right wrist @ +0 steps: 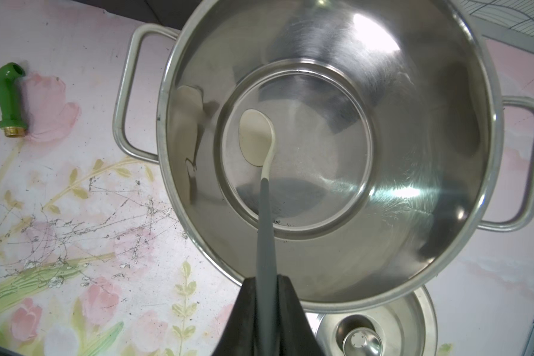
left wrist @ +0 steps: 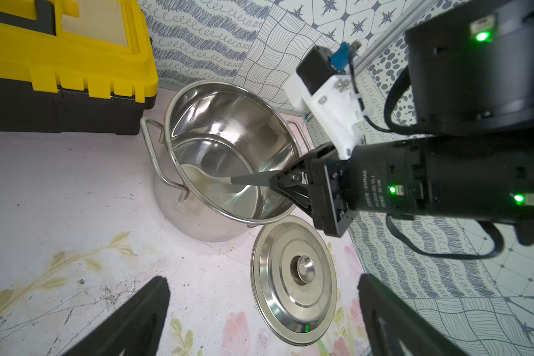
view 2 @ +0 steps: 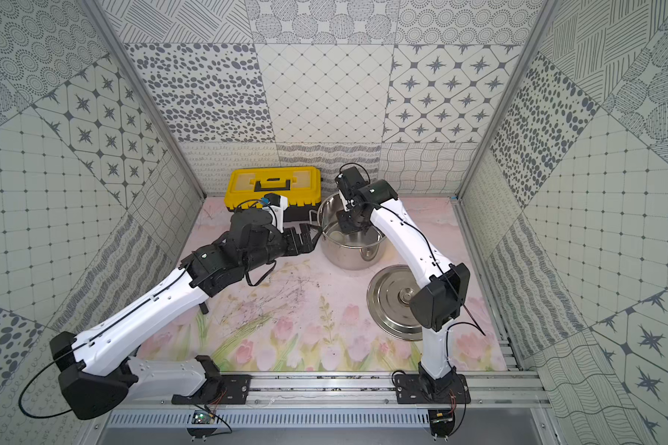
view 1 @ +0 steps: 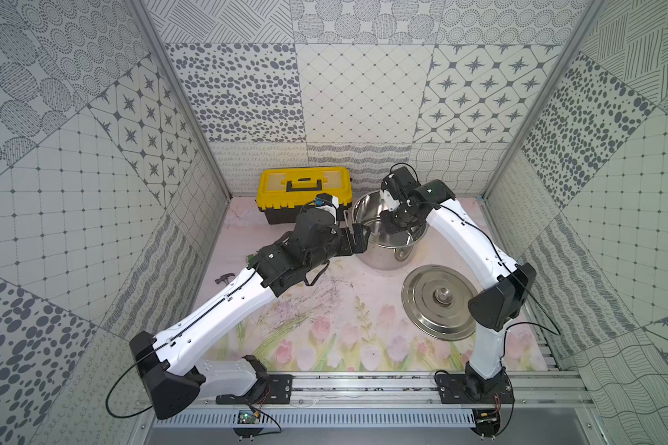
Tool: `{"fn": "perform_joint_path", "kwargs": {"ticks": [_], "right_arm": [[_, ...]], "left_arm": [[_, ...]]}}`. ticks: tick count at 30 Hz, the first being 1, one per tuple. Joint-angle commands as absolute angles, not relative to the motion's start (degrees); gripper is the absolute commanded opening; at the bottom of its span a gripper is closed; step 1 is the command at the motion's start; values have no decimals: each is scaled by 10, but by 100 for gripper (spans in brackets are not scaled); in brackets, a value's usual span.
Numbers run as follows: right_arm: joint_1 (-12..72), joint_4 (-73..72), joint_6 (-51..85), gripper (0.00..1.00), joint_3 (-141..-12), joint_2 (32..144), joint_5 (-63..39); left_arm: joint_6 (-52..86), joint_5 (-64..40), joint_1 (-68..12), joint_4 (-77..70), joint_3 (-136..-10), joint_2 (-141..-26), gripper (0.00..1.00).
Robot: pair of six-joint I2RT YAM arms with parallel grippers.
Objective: Stir the soup with a spoon
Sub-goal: Stir the soup in the pan with a stick.
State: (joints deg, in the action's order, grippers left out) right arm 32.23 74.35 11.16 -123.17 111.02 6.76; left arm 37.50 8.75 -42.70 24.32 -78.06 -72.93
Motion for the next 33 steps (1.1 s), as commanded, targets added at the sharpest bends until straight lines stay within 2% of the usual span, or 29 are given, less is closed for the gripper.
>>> {"fn": "perform_joint_path", "kwargs": {"ticks": [1,9,13,26,33], "right_arm": [[319,739,109,0,-1292,1136,86],[296,784,87,0,-1412,1203,129],[274,798,74,0,-1426,1212,140],[229,784,45,0,-1277,1111,151],[232,764,62,0,-1169,1039,110]], "left_arm": [[379,98,-428,236,-774,-716,99],[376,98,-428,233,-778,-720,99],[375,93,-428,232,-782,-726,100],[376,77,-428,221,-789,-743,99],[380,71,-428,219,-792,-750,99]]}}
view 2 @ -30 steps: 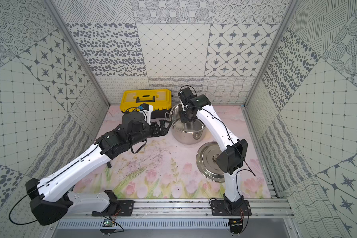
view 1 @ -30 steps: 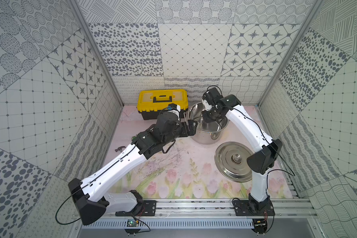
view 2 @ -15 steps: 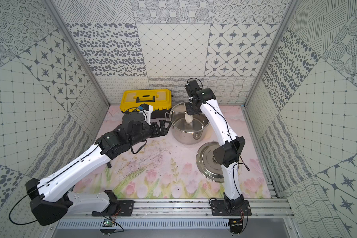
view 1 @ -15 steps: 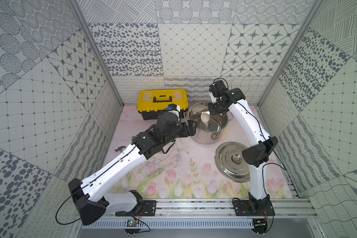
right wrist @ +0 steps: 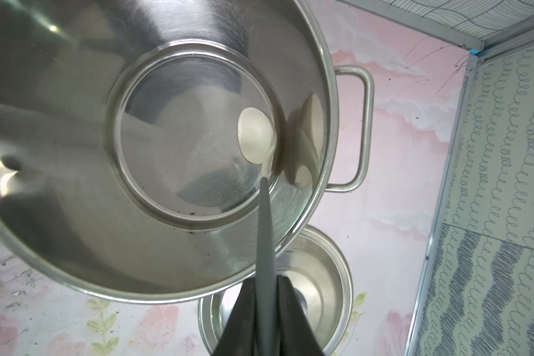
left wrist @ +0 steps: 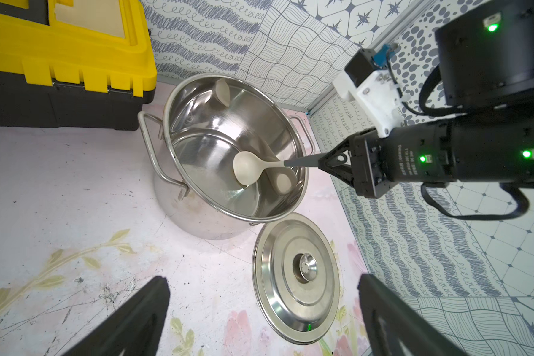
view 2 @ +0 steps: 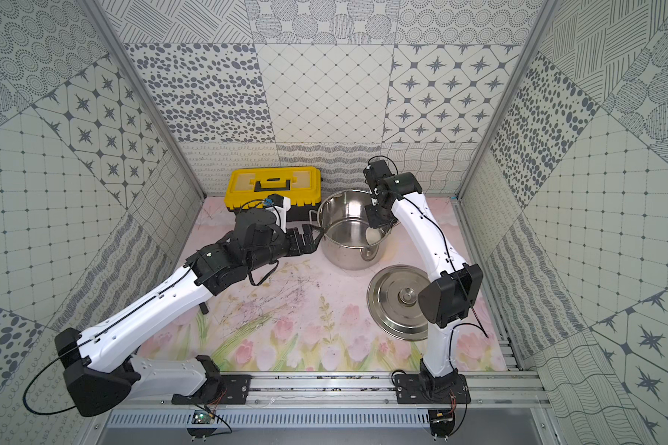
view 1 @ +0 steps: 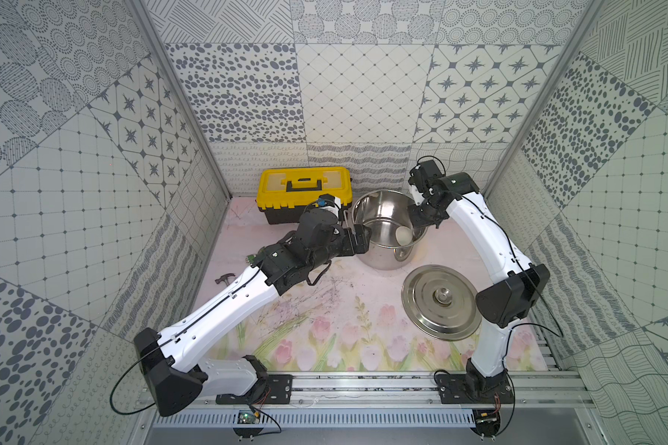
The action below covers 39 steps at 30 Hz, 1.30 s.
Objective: Stir the soup with a spoon
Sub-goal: Stir the soup in the pan with a stick.
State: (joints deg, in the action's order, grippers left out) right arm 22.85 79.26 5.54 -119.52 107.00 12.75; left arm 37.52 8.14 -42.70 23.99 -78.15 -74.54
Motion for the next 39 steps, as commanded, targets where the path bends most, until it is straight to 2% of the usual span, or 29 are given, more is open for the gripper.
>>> {"fn": "perform_joint_path", "kwargs": {"ticks": [1,13,23,28,34,39], "right_arm": [[235,761,65,0,-1154,1029,108],[292,705,139,0,-1084,987,41],[323,703,144,0,-1201,1079,53],[323,703,134,0,-1261,1122,94],[307,716,110,0,-1322,1159,127],[275,722,96,0,-1325,1158,137]], "left_arm": [[380,69,-428,219,-792,-750,100],[385,67,-428,221,-793,-747,100],[387,67,-428,231,-792,-740,99],[389,68,-428,233,-793,-738,100],[388,69,-428,236,-795,-739,100],[379,69,-428,241,-801,-740,100]]}}
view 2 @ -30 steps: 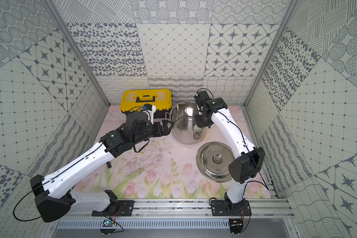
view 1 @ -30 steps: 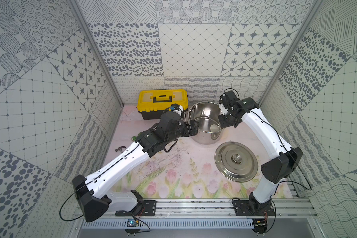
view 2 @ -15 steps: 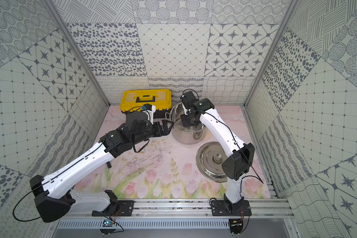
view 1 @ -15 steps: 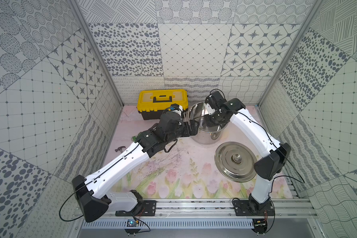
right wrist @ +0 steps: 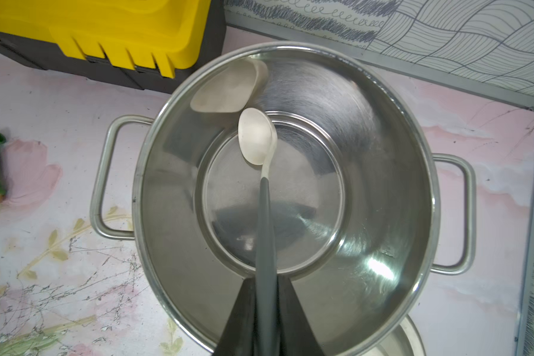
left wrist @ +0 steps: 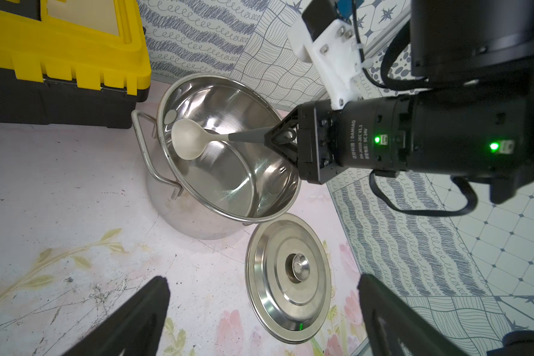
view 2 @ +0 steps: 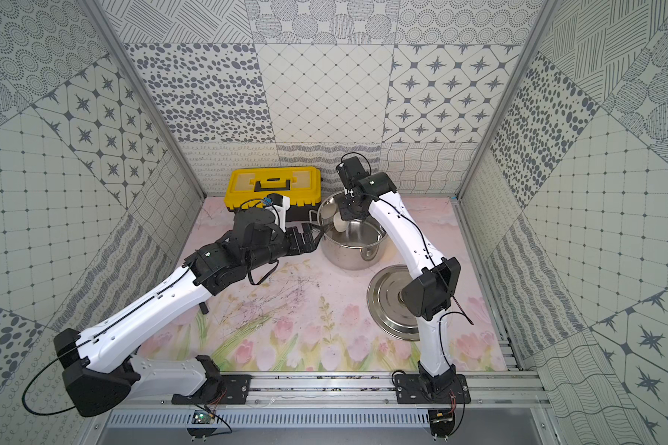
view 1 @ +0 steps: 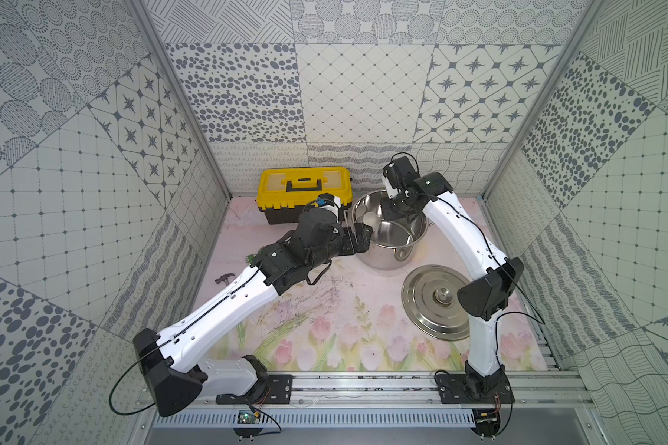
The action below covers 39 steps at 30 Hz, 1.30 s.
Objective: Stir the soup with a spoon
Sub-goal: Stir the soup in the pan with a stick.
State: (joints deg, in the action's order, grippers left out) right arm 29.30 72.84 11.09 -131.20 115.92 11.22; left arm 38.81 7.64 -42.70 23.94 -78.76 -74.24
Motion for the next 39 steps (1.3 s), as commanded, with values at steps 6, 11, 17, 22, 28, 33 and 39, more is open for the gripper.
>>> {"fn": "perform_joint_path", "kwargs": {"ticks": [6,11,17,22,28,33,39], "right_arm": [[244,722,81,0,-1288,1128,145],[237,722,61,0,-1229,1087,165],[237,715,53,0,-1142,1020,169],[243,713,58,0,-1086,974,148],[265,715,72,0,-1043,942,111],[289,711,84,0,-1025,937,89],[314,696,105,0,-1039,953,74]], "left_arm": [[371,69,-428,241,-807,-742,99],[363,69,-428,241,-811,-745,99],[363,66,-428,239,-808,-746,99],[369,61,-428,237,-804,-747,99],[377,61,-429,233,-794,-741,99],[386,64,-428,230,-783,-735,100],[393,66,-428,227,-780,-734,100]]}}
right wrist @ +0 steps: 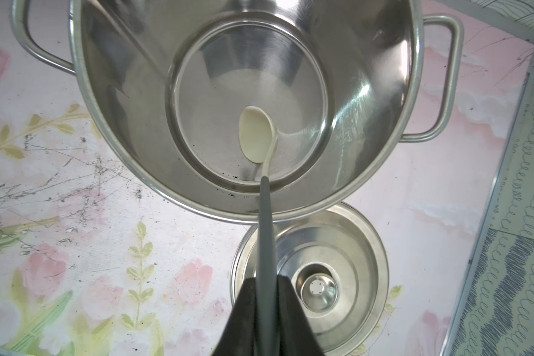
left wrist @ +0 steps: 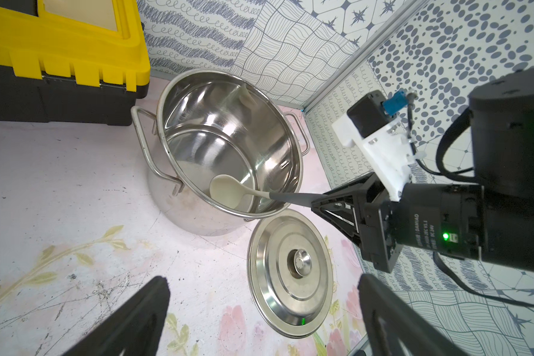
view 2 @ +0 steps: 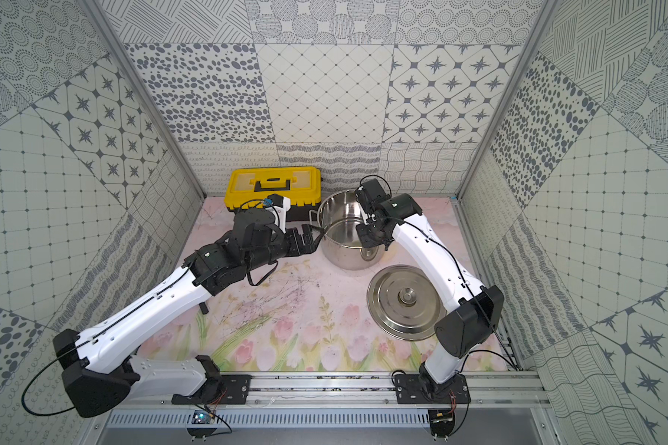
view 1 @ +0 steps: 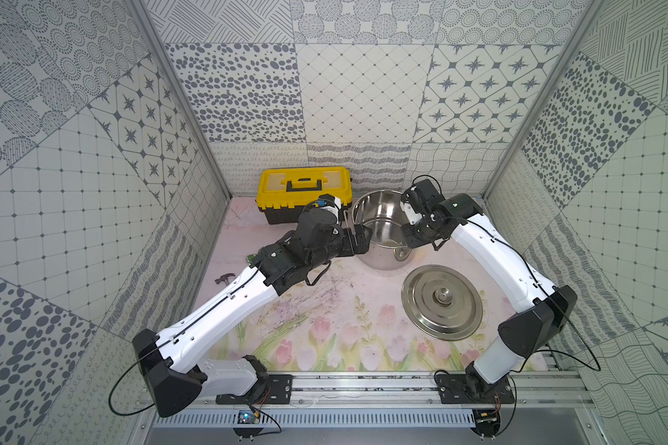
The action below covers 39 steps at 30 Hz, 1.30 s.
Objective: Stir the soup with a spoon
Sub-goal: Stir the soup in the pan with a stick.
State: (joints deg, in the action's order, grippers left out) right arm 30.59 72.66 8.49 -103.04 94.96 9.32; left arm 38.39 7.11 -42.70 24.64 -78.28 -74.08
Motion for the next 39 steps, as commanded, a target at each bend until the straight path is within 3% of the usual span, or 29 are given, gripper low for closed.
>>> {"fn": "perform_joint_path", "kwargs": {"ticks": [1,14,24,39], "right_arm": [[317,691,109,0,-1045,958,69],[325,697,117,0,-1211,1081,91],[272,732,99,0,-1313,1128,125],[221,734,51,0,-1162,1013,137]], "left_arm": [[394,66,-428,227,-780,-733,99],[412,66,-428,224,-767,-723,99],[401,64,-428,231,-773,-721,100],[388,52,-428,224,-789,-741,99]]}}
